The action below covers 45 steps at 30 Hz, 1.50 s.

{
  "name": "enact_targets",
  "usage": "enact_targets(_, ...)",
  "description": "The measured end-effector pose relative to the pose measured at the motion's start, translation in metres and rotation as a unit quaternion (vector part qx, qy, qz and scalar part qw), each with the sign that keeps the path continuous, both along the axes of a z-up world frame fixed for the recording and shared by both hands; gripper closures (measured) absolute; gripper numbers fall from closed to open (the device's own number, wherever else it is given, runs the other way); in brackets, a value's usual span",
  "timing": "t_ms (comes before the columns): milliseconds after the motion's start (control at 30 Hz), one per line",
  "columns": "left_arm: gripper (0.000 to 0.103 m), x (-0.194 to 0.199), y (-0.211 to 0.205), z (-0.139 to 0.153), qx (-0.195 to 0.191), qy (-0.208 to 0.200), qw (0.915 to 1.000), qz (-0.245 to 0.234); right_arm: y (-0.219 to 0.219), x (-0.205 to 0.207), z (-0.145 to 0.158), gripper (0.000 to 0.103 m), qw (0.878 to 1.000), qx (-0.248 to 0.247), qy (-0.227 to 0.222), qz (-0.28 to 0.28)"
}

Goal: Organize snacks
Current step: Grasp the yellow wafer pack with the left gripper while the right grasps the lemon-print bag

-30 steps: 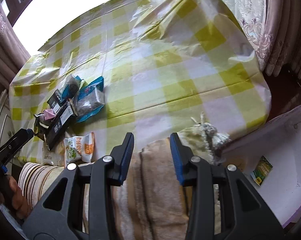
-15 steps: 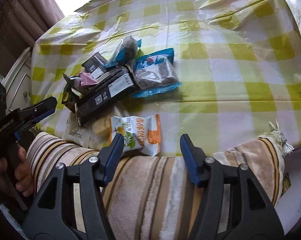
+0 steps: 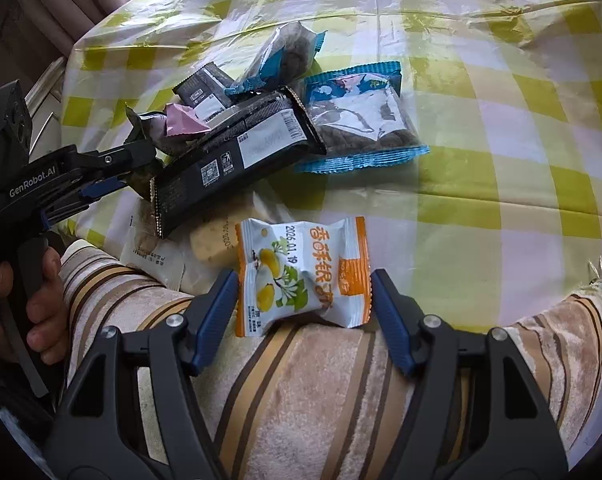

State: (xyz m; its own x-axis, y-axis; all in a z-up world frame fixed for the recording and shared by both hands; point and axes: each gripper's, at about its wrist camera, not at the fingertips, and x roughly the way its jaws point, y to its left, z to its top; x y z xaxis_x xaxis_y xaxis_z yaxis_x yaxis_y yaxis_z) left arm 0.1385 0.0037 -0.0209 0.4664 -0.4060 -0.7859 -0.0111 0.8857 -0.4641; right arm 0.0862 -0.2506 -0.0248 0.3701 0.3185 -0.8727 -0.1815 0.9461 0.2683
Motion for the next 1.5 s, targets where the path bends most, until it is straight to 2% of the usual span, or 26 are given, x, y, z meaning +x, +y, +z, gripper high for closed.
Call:
enact_targets(67, 0.072, 0.000, 0.003, -0.004, -0.006, 0.008, 0.9999, 0.007, 0.004, 0.003, -0.001, 0.031, 1.000, -0.006, -0.003, 0.003)
enact_targets(100, 0.074, 0.000, 0.004, -0.005, -0.009, 0.009, 0.9999, 0.010, 0.005, 0.002, 0.000, 0.031, 1.000, -0.010, -0.004, 0.004)
enact_targets(200, 0.076, -0.002, 0.004, -0.006, -0.008, 0.007, 0.9999, 0.012, 0.010, 0.002, 0.000, 0.031, 1.000, -0.028, -0.009, 0.008)
enact_targets(300, 0.077, -0.005, 0.005, -0.005, -0.008, 0.003, 0.9998, 0.019, 0.014, 0.001, 0.000, 0.036, 0.999, -0.045, -0.014, 0.008)
enact_targets(467, 0.079, -0.009, 0.008, 0.001, -0.006, -0.008, 0.9995, 0.028, 0.013, -0.003, 0.000, 0.060, 0.998, -0.054, -0.022, -0.001)
enact_targets(633, 0.079, -0.018, 0.012, 0.009, -0.001, -0.021, 0.9991, 0.037, 0.009, -0.008, 0.004, 0.066, 0.998, -0.058, -0.034, -0.005)
enact_targets(933, 0.080, -0.040, 0.021, 0.029, -0.001, -0.066, 0.9954, 0.069, -0.006, -0.022, 0.021, 0.066, 0.997, -0.038, -0.062, -0.026)
enact_targets(1200, 0.080, -0.054, 0.017, 0.050, 0.001, -0.111, 0.9910, 0.075, -0.031, -0.033, 0.037, 0.066, 0.995, -0.019, -0.080, -0.048)
enact_targets(1367, 0.080, -0.057, 0.004, 0.062, -0.004, -0.135, 0.9885, 0.067, -0.056, -0.041, 0.044, 0.066, 0.993, -0.013, -0.090, -0.072)
enact_targets(1500, 0.080, -0.054, -0.020, 0.068, -0.007, -0.144, 0.9890, 0.033, -0.081, -0.049, 0.051, 0.066, 0.990, -0.008, -0.098, -0.097)
